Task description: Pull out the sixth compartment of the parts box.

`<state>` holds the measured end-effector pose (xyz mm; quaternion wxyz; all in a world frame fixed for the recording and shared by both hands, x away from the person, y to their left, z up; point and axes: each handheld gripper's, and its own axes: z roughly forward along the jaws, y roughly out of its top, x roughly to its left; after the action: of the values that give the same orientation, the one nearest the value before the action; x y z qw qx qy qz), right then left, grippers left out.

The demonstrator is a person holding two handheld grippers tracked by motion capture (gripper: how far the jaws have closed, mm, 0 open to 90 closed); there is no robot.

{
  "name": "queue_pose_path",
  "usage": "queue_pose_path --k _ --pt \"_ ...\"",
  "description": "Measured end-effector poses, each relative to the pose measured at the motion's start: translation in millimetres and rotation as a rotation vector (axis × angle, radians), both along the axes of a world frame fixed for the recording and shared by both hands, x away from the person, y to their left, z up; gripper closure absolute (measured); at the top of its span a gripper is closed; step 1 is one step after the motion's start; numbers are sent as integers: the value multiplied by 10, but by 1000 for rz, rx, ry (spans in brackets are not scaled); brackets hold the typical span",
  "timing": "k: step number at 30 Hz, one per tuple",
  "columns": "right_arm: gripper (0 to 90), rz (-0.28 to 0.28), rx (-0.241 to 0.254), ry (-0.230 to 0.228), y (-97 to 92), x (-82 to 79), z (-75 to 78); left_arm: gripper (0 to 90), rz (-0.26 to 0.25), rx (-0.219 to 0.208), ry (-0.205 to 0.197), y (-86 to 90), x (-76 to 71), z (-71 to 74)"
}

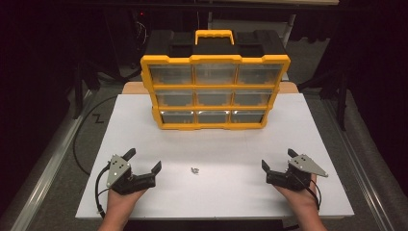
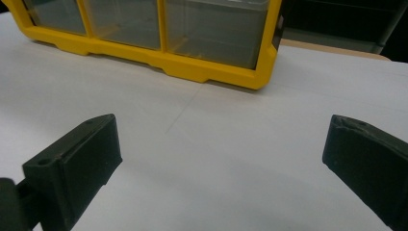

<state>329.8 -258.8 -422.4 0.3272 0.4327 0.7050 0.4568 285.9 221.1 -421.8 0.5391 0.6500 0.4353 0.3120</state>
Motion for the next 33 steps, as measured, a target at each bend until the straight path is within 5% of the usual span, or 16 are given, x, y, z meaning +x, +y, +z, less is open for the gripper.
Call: queue_pose_path --k 27,33 --pt "10 -17 -11 20 -19 35 -43 9 -23 24 1 -8 -1 -17" --pt "9 -19 21 14 -11 35 -15 9 -27 31 0 -18 -3 -18"
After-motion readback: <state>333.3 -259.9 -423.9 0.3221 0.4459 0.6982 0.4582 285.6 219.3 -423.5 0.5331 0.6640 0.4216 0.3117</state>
